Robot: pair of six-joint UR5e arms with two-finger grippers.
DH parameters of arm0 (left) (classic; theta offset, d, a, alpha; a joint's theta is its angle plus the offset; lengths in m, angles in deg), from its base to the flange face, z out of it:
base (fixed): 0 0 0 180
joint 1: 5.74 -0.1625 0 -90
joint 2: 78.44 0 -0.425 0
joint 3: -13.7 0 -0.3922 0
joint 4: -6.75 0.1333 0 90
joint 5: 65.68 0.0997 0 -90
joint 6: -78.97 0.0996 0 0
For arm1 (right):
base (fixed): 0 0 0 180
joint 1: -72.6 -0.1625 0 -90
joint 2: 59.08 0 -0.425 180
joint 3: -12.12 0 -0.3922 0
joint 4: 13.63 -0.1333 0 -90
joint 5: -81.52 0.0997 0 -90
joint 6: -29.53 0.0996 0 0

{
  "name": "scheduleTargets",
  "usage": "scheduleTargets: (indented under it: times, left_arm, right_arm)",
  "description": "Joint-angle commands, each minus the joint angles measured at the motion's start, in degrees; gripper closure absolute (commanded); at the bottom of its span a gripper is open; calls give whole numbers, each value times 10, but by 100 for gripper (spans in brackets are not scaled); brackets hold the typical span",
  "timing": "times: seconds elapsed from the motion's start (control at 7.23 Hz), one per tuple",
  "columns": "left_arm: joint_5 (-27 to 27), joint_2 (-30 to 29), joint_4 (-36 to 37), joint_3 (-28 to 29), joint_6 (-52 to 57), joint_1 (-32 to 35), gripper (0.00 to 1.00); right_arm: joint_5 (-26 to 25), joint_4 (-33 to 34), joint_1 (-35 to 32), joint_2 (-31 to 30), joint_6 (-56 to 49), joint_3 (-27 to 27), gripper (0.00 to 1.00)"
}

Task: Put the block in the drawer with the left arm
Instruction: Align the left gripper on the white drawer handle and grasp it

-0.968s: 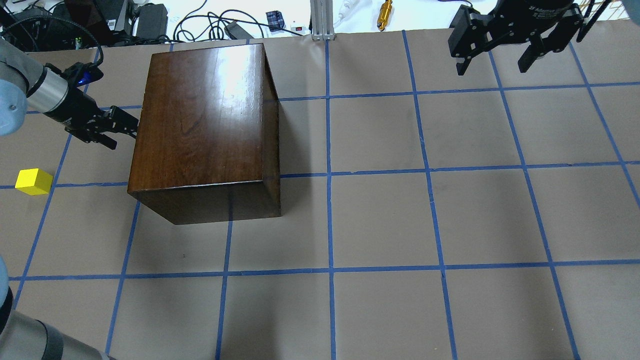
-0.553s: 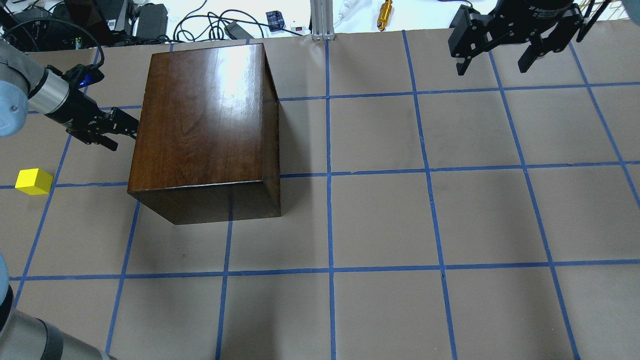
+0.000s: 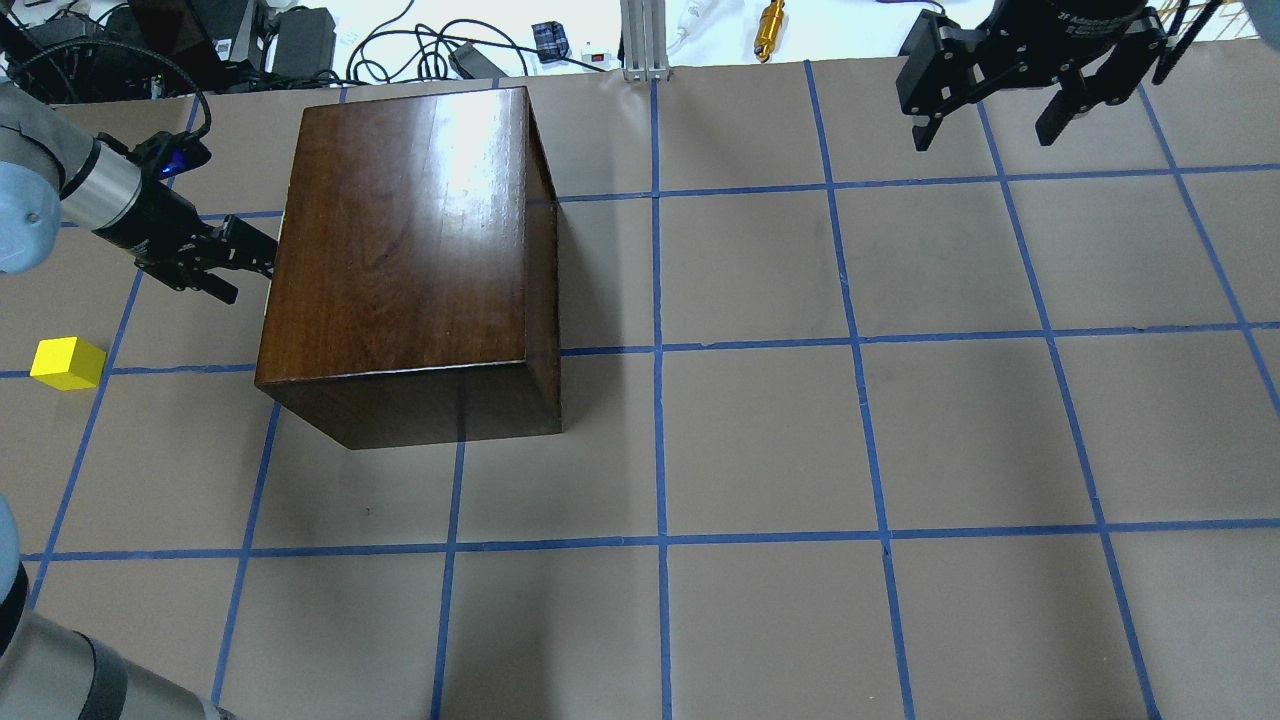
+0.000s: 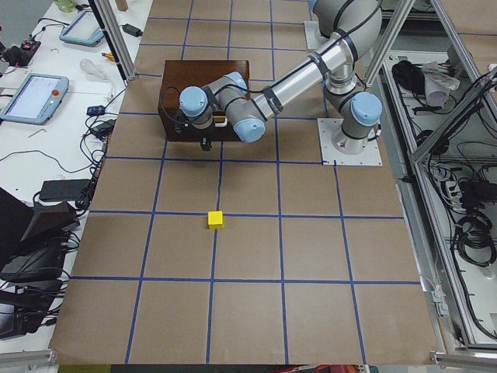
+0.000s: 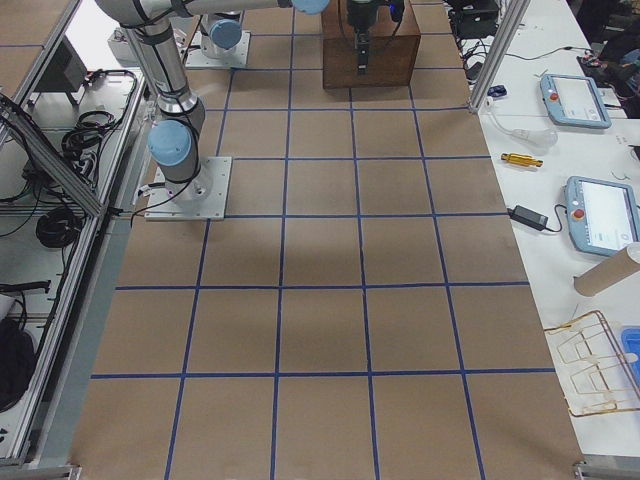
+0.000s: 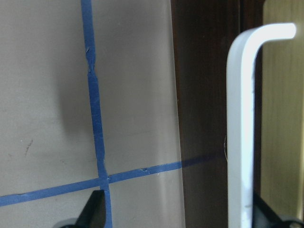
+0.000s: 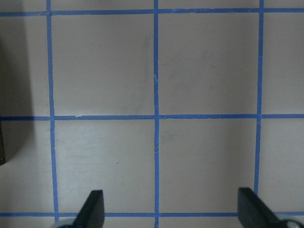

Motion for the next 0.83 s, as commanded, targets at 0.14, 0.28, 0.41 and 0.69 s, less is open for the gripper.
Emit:
scheduleTargets:
  times: [0.14, 0.28, 0.41, 0.69]
  left_arm:
    - [7, 1, 7, 7, 4, -2, 2]
    - [22, 1, 7, 6, 2, -3, 2]
    - [23, 2, 8, 7, 2, -4, 2]
    - [28, 1, 8, 6, 4, -5, 2]
  right_arm:
    - [-1, 0, 0, 0, 0, 0, 0]
    - [-1, 0, -1, 0, 0, 0, 0]
    - [0, 0, 0, 1, 0, 0, 0]
    - [-1, 0, 0, 0, 0, 0, 0]
